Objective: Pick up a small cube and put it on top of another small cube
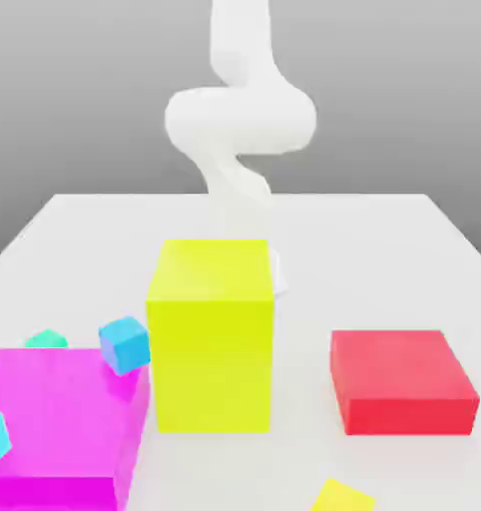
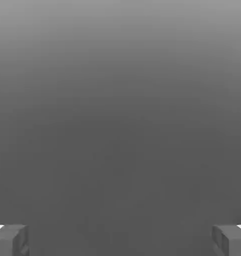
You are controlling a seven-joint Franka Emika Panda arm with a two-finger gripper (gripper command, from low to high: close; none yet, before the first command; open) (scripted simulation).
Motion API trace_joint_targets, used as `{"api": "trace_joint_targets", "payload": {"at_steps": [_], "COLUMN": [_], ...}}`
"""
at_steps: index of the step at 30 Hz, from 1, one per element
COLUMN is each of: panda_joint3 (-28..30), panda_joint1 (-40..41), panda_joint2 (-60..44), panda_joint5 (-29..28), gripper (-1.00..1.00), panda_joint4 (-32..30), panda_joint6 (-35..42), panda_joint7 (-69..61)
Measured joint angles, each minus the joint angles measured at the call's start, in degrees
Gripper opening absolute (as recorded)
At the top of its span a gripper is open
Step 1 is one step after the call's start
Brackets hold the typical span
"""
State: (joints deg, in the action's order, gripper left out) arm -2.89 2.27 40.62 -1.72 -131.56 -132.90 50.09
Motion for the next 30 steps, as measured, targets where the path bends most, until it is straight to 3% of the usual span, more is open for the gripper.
{"api": "trace_joint_targets", "payload": {"at_steps": [11,19,24,30], "panda_joint3": [-10.8,-13.5,-13.5,-14.4], "panda_joint1": [7.5,7.9,6.5,5.2], "panda_joint2": [-23.3,-39.8,-49.4,-59.5], "panda_joint5": [-9.6,-15.8,-16.5,-13.1], "gripper": [0.0,0.0,0.0,0.0], "panda_joint4": [1.0,1.7,1.9,1.9], "panda_joint6": [-4.9,-8.4,-11.3,-15.5], "panda_joint7": [20.2,34.3,40.9,45.8]}}
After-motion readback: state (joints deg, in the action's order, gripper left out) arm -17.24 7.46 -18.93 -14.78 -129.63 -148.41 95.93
